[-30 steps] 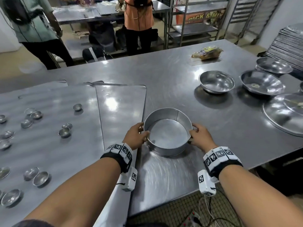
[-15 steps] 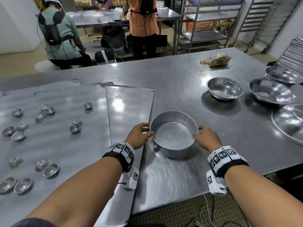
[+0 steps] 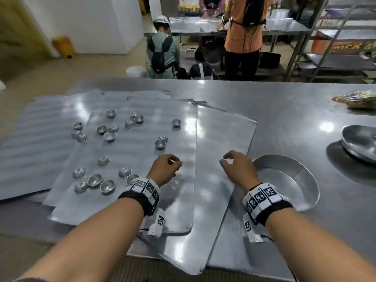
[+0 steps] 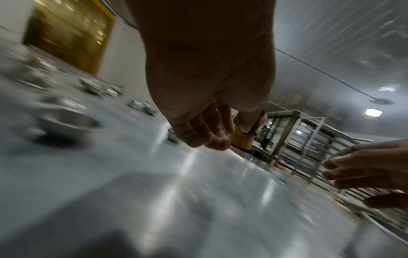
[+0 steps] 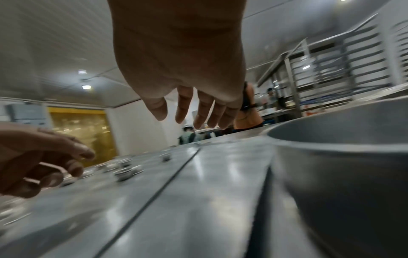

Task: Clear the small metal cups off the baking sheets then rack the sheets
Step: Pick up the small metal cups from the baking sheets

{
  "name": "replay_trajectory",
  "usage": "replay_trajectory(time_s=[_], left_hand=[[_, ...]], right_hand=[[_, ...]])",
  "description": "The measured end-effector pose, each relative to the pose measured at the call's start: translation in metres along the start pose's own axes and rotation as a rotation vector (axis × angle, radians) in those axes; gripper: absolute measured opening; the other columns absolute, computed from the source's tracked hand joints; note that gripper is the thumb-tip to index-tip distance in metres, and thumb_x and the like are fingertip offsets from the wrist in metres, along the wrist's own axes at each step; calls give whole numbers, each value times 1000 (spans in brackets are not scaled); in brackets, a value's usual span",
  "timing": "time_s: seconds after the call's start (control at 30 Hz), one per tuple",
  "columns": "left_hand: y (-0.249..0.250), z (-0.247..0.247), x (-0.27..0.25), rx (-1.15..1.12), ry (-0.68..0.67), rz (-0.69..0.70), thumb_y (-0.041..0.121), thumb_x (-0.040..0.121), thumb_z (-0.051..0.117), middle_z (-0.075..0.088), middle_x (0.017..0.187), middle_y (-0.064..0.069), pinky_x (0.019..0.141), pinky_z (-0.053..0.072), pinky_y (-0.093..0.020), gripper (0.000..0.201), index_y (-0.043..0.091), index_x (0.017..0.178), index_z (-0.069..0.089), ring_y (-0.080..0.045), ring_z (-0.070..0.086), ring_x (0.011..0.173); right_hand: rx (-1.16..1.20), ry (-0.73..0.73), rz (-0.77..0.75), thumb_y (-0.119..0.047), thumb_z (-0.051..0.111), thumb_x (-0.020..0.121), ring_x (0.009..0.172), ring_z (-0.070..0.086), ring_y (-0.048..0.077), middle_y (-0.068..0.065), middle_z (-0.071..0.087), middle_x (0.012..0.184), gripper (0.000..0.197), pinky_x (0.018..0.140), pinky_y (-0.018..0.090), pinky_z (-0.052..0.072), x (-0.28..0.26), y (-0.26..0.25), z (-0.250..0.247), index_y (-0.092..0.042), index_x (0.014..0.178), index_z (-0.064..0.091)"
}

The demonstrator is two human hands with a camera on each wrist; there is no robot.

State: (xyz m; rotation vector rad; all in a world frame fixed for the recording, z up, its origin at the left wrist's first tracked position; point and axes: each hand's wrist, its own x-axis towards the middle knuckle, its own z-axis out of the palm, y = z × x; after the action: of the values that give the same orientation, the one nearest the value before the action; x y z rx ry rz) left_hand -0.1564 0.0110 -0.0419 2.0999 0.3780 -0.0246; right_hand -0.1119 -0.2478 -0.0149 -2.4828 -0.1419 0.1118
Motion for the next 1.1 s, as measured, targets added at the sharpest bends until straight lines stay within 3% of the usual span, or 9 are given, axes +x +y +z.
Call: replay_trajectory(time_s=[0.1,0.2,0.27,0.33,0.47,0.63,0.8,0.97,1.1], left_hand=[[-29,-47,-11,12,76,-59,32,91,70,74,77,0,66,55,-34,6,27,87,68,-17,65,60],[-56,-94,-22,95,151,-110,33,89,71,74,82,4,81,58,-37,6,29,85,69,-19,70,79],[-73,-125,-31,151,182,-124,31,89,73,72,85,6,82,55,-31,7,24,91,71,-17,70,88],[-88,-151,-40,217,176,-154,38,88,73,70,86,8,79,51,-29,18,23,97,70,-15,68,88],[-116,-188,-53,388,91,-201,42,86,71,67,100,3,91,52,-34,37,25,118,65,-19,65,96],[-136,-201,-62,474,35,-146,47,86,64,66,116,-2,93,49,-36,51,21,129,61,-22,62,108],[-146,-193,-61,540,24,-112,46,87,64,60,134,-2,94,40,-32,55,19,134,59,-23,58,121],[-150,-187,-50,532,-15,-101,52,81,68,62,117,-3,82,43,-32,44,19,110,65,-24,60,112],[-149,-184,-46,453,-17,-91,43,77,75,60,110,-2,85,48,-33,44,22,112,61,-22,58,104]], right_hand=[[-4,-129,-102,-43,57,92,113,58,22,1,66,120,31,90,34,47,1,-45,43,-23,114,66],[0,-226,-203,-41,59,92,108,60,19,0,67,118,30,87,31,46,-2,-90,83,-22,114,67],[-1,-291,-250,-41,60,92,106,61,17,-1,67,119,30,87,31,47,-6,-117,107,-23,115,66],[2,-352,-276,-42,62,90,105,61,17,-2,66,121,32,90,33,50,-10,-140,129,-24,117,64],[-16,-426,-322,-44,65,87,107,62,17,-2,64,126,41,92,34,50,-19,-174,165,-27,124,60],[-44,-452,-312,-41,67,86,110,61,22,5,61,128,54,92,33,48,-27,-197,195,-26,136,53],[-117,-476,-292,-37,67,87,123,54,26,8,55,137,64,99,33,43,-29,-202,212,-23,145,45],[-163,-462,-272,-34,65,89,126,54,27,8,57,139,60,99,33,43,-25,-203,220,-22,145,47],[-173,-449,-268,-37,67,89,125,54,25,5,58,138,60,98,32,43,-22,-202,222,-23,144,49]])
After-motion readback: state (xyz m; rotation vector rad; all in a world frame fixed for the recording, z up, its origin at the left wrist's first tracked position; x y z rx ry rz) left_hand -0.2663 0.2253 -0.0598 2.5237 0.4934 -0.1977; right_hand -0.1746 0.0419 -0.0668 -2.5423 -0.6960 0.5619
